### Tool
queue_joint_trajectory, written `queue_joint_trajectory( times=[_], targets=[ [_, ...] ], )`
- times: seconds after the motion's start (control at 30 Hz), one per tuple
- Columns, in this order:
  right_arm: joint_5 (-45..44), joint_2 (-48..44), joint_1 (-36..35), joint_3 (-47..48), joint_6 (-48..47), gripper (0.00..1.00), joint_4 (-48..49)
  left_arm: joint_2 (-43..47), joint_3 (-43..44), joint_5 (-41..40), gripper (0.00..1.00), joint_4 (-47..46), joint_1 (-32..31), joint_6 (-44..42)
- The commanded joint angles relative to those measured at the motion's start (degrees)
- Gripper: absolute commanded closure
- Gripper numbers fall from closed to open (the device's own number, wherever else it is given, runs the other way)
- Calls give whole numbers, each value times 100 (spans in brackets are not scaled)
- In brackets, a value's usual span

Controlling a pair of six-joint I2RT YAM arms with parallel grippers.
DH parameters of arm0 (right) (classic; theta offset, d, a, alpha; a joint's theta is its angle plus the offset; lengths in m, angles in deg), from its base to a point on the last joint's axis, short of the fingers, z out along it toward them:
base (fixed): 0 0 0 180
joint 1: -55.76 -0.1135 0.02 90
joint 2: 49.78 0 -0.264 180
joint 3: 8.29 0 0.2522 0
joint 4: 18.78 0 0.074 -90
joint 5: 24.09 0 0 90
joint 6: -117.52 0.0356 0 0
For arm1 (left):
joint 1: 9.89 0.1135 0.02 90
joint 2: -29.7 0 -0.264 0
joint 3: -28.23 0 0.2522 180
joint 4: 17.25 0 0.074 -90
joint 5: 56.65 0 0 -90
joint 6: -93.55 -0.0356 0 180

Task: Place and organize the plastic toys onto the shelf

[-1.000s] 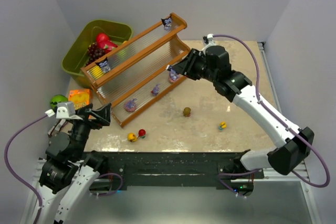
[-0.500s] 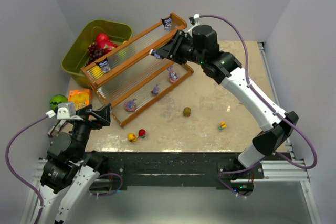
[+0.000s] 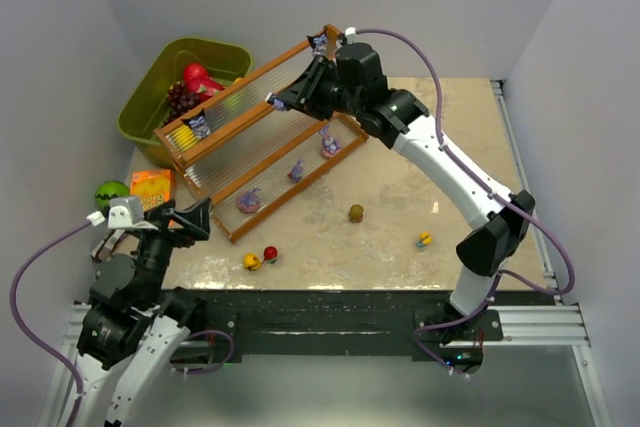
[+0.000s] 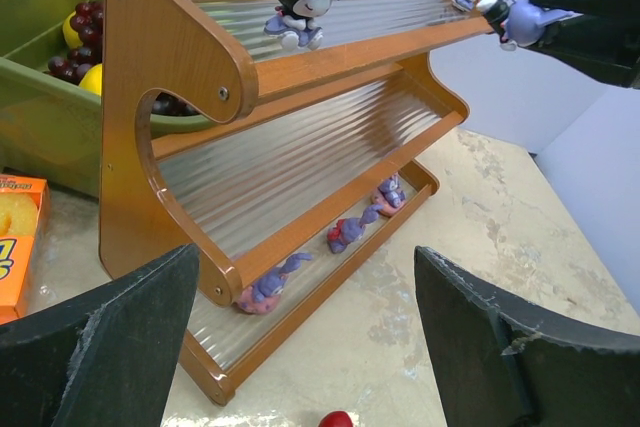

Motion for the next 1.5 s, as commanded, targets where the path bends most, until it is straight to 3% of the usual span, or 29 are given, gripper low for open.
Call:
queue_joint_trajectory(
  times=[0.0,0.27,0.83,1.47],
  targets=[
    [-185,50,-106,319,641,100,372,96,-54,-75,8,-196,12,-62],
    [-405,340,-229,732,932,100,232,131,-71,-92,7,-187,12,-45],
    [-1416,1016,-361,2261,827,100,-998,78,-71,-162,8,-152,12,17],
    [-1512,1553,-361,2631,1055,100,-1139,69,-80,-242,8,-108,12,70]
  ],
)
